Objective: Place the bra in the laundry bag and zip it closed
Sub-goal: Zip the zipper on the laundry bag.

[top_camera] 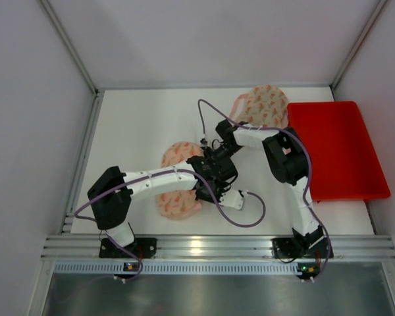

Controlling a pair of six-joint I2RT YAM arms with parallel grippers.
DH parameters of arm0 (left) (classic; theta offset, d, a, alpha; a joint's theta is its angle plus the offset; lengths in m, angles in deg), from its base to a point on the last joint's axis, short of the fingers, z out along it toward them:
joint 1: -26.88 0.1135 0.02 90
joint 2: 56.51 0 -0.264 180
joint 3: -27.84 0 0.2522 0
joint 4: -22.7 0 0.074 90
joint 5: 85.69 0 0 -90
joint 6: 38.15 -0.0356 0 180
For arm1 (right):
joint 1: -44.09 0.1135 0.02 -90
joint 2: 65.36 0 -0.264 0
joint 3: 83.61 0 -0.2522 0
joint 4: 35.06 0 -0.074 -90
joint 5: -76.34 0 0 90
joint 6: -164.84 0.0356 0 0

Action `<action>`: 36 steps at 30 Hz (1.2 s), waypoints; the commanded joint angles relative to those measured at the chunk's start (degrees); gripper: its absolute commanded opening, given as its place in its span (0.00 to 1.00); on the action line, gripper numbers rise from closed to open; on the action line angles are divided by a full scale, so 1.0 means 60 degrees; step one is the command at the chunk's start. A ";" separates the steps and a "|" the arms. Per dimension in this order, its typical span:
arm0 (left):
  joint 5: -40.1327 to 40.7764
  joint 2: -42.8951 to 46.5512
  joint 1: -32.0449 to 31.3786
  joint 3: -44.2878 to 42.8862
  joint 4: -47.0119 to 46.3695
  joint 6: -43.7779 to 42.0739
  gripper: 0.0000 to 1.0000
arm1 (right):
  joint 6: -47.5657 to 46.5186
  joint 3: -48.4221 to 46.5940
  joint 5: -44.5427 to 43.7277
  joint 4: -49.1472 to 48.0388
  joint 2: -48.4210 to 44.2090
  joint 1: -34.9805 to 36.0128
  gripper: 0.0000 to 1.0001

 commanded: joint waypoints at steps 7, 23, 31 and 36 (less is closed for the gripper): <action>-0.0996 0.1146 -0.0816 0.1124 0.0227 0.0326 0.00 | -0.0251 -0.1196 -0.0080 -0.0030 0.0571 -0.0459 0.00; -0.0880 0.1279 -0.1142 0.1452 0.0067 0.1030 0.00 | -0.0984 -0.1478 -0.0329 0.0718 0.0546 -0.1119 0.38; -0.0309 0.0181 0.0174 0.0032 -0.0270 0.0503 0.00 | -0.0164 -0.0289 -0.1132 0.0087 -0.0966 -0.1851 0.71; -0.0177 -0.0362 0.0718 -0.0600 -0.0256 0.0268 0.00 | 0.0289 -0.0361 -0.1985 -0.0117 -0.1172 -0.2480 0.76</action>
